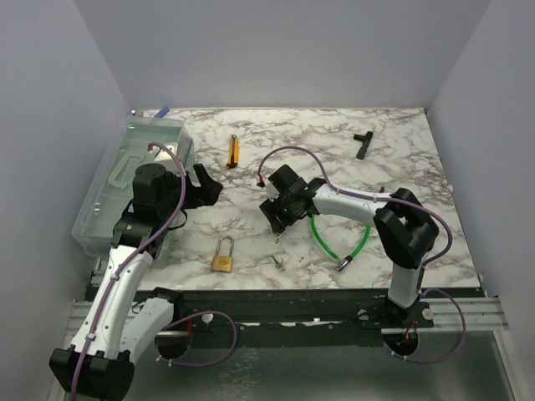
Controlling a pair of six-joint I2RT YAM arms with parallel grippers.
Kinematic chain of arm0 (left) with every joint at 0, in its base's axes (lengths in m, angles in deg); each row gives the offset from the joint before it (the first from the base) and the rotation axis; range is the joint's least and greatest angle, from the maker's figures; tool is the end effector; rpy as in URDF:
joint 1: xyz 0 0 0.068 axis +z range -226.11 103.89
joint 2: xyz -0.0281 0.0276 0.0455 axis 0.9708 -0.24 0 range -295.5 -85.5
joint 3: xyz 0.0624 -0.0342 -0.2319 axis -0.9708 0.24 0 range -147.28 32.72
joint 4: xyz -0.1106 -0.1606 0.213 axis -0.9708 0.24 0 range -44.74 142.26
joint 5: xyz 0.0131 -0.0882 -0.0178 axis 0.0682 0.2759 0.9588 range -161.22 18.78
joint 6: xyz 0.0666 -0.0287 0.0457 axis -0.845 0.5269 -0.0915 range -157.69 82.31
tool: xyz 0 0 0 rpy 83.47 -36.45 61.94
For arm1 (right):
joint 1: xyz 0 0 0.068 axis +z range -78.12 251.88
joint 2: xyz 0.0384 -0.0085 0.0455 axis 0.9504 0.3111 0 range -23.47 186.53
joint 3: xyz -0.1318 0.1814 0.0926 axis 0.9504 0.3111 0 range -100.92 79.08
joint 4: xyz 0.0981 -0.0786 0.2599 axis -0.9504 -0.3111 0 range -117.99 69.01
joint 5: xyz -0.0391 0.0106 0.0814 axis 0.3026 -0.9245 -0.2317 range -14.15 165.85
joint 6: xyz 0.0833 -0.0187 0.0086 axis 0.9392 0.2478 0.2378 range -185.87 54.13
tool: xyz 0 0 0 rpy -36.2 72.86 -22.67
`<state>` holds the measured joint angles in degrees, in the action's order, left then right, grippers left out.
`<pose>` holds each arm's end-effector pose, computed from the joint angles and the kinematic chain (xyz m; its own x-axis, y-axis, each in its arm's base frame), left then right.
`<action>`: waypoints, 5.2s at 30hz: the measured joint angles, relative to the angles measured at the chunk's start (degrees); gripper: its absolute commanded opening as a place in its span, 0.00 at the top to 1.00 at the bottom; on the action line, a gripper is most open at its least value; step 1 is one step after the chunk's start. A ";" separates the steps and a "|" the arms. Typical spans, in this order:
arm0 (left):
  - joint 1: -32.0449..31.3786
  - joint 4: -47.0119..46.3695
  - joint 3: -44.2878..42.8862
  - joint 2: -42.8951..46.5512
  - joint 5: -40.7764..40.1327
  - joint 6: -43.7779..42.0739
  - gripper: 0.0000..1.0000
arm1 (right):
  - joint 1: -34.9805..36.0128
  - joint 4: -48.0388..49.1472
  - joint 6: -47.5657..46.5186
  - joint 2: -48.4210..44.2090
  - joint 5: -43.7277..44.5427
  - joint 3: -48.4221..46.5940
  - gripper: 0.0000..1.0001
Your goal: Unlock with the key
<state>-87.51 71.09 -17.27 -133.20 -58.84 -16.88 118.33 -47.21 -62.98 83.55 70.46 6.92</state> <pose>0.2619 -0.0692 0.2975 -0.5028 -0.2528 -0.8266 0.2214 0.8867 -0.4058 0.2838 0.3088 0.0979 -0.6402 -0.6006 -0.4789 -0.7215 0.6842 0.1065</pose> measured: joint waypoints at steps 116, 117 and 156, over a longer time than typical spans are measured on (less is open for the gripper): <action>-19.39 -40.33 12.90 -13.79 15.65 25.18 1.00 | 3.85 27.39 28.17 -40.30 4.24 24.76 1.00; -19.45 -40.48 12.90 -14.03 15.65 25.24 1.00 | 3.85 27.36 28.17 -40.54 4.22 24.94 1.00; -19.91 0.98 -6.91 -23.61 1.05 40.54 1.00 | 5.60 48.09 -10.43 -38.66 -0.61 32.96 0.34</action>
<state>-107.42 72.07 -24.18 -156.81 -57.79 23.67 123.93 0.88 -73.40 44.89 69.85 39.88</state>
